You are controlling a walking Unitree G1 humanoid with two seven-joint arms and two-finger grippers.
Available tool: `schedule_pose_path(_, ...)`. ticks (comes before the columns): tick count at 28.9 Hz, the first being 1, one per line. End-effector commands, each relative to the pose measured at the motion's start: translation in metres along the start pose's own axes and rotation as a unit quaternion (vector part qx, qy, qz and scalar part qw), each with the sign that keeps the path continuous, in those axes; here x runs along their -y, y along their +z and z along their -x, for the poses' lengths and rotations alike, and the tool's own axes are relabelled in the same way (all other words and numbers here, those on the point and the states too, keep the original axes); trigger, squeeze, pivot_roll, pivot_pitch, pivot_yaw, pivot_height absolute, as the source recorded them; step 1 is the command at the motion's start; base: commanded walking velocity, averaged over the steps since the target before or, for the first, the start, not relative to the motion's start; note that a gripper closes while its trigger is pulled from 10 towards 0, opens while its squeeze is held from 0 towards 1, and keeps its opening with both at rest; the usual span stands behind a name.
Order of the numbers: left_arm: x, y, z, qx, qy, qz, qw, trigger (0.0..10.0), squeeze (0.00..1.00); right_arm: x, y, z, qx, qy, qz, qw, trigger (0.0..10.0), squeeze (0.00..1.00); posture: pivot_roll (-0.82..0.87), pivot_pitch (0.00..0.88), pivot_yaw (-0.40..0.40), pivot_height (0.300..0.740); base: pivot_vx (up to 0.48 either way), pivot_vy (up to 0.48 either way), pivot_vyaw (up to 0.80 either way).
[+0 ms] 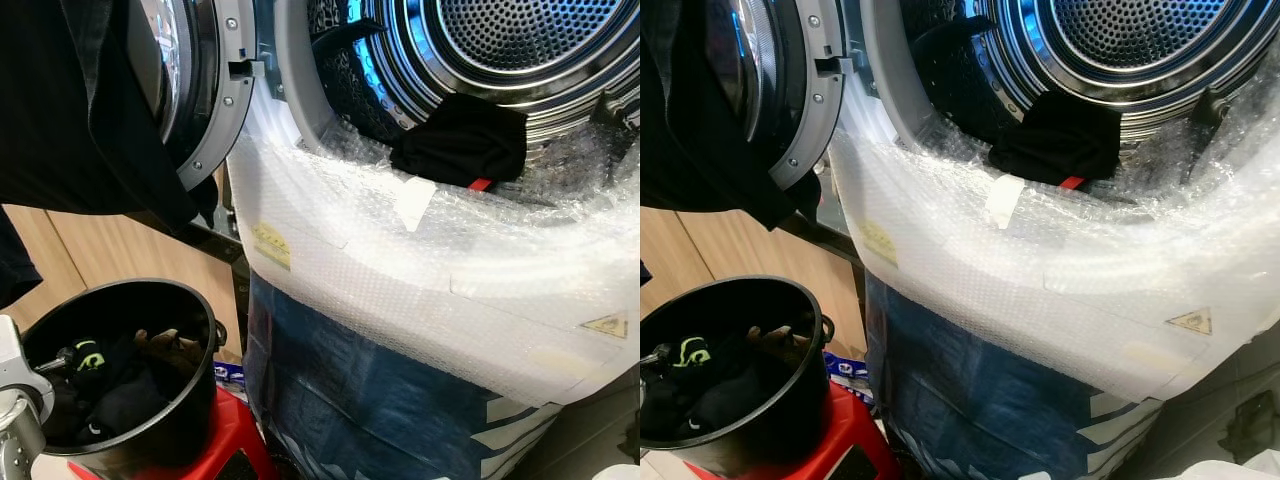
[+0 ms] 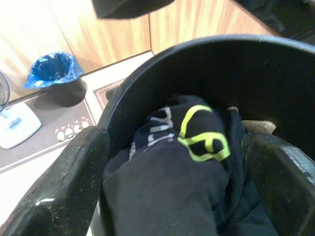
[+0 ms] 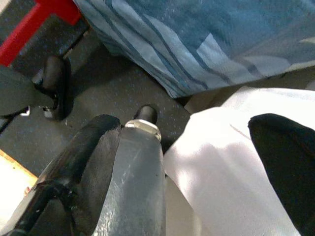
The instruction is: Clothes washing
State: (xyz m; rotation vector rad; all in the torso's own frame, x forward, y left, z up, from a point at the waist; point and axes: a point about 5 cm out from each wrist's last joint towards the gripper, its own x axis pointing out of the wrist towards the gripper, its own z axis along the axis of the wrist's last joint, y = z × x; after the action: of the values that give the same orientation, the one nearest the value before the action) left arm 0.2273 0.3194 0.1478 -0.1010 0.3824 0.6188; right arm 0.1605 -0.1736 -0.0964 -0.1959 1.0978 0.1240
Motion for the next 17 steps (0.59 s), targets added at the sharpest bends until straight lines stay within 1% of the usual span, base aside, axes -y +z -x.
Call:
schedule_pose_path(1, 0.002, 0.005, 0.0, 0.006, 0.0, 0.001, 1.0, 10.0, 1.0, 0.002, -0.002, 0.001, 0.008, -0.003, -0.012, 1.0, 10.0, 0.0, 0.13, 0.055, -0.001, 0.74, 0.0, 0.0, 0.0)
schedule_pose_path(3, 0.003, 0.006, 0.0, 0.008, -0.001, -0.004, 1.0, 10.0, 1.0, 0.002, -0.001, 0.001, 0.012, -0.005, -0.019, 1.0, 10.0, 0.0, 0.13, 0.046, -0.001, 0.74, 0.0, 0.0, 0.0)
schedule_pose_path(4, 0.005, 0.006, 0.0, 0.011, -0.002, -0.005, 1.0, 10.0, 0.67, 0.001, 0.001, 0.0, 0.017, -0.001, -0.03, 0.999, 10.0, 0.0, 0.13, 0.04, -0.002, 0.74, 0.0, 0.0, 0.0)
schedule_pose_path(5, 0.006, 0.007, 0.0, 0.014, -0.004, -0.007, 1.0, 10.0, 0.0, -0.001, 0.003, 0.0, 0.02, 0.003, -0.008, 1.0, 10.0, 0.0, 0.13, 0.036, -0.003, 0.74, 0.0, 0.0, 0.0)
schedule_pose_path(6, 0.008, 0.008, 0.0, 0.017, -0.006, -0.008, 1.0, 10.0, 0.0, -0.004, 0.005, 0.0, 0.026, 0.009, 0.008, 1.0, 10.0, 0.0, 0.13, 0.036, -0.003, 0.74, 0.0, 0.0, 0.0)
schedule_pose_path(7, 0.01, 0.009, -0.001, 0.019, -0.01, -0.003, 1.0, 10.0, 0.0, -0.007, 0.008, 0.0, 0.031, 0.015, 0.014, 0.999, 10.0, 0.0, 0.13, 0.029, -0.004, 0.74, 0.0, 0.0, 0.0)
schedule_pose_path(10, 0.013, 0.01, -0.001, 0.022, -0.014, -0.007, 1.0, 10.0, 0.0, -0.007, 0.012, -0.001, 0.037, 0.014, 0.019, 0.999, 10.0, 0.0, 0.13, 0.028, -0.006, 0.74, 0.0, 0.0, 0.4)
schedule_pose_path(12, 0.015, 0.011, -0.001, 0.023, -0.017, -0.003, 1.0, 10.0, 0.0, -0.006, 0.014, -0.001, 0.039, 0.012, 0.01, 0.999, 10.0, 0.0, 0.13, 0.032, -0.008, 0.74, 0.0, 0.0, 0.69)
schedule_pose_path(14, 0.015, 0.013, 0.0, 0.031, -0.015, -0.014, 0.999, 10.0, 0.0, -0.006, 0.017, -0.001, 0.042, 0.016, 0.001, 0.999, 10.0, 0.0, 0.13, 0.046, -0.012, 0.74, 0.0, 0.0, 0.68)
schedule_pose_path(15, 0.017, 0.014, 0.0, 0.035, -0.02, -0.025, 0.999, 10.0, 0.0, -0.007, 0.017, -0.001, 0.041, 0.022, -0.004, 0.999, 10.0, 0.0, 0.13, 0.049, -0.013, 0.74, 0.0, 0.0, 0.0)
schedule_pose_path(17, 0.022, 0.016, 0.002, 0.042, -0.048, -0.024, 0.998, 10.0, 0.0, -0.007, 0.018, -0.001, 0.041, 0.025, -0.004, 0.999, 10.0, 0.0, 0.13, 0.056, -0.016, 0.74, 0.0, 0.0, 0.0)
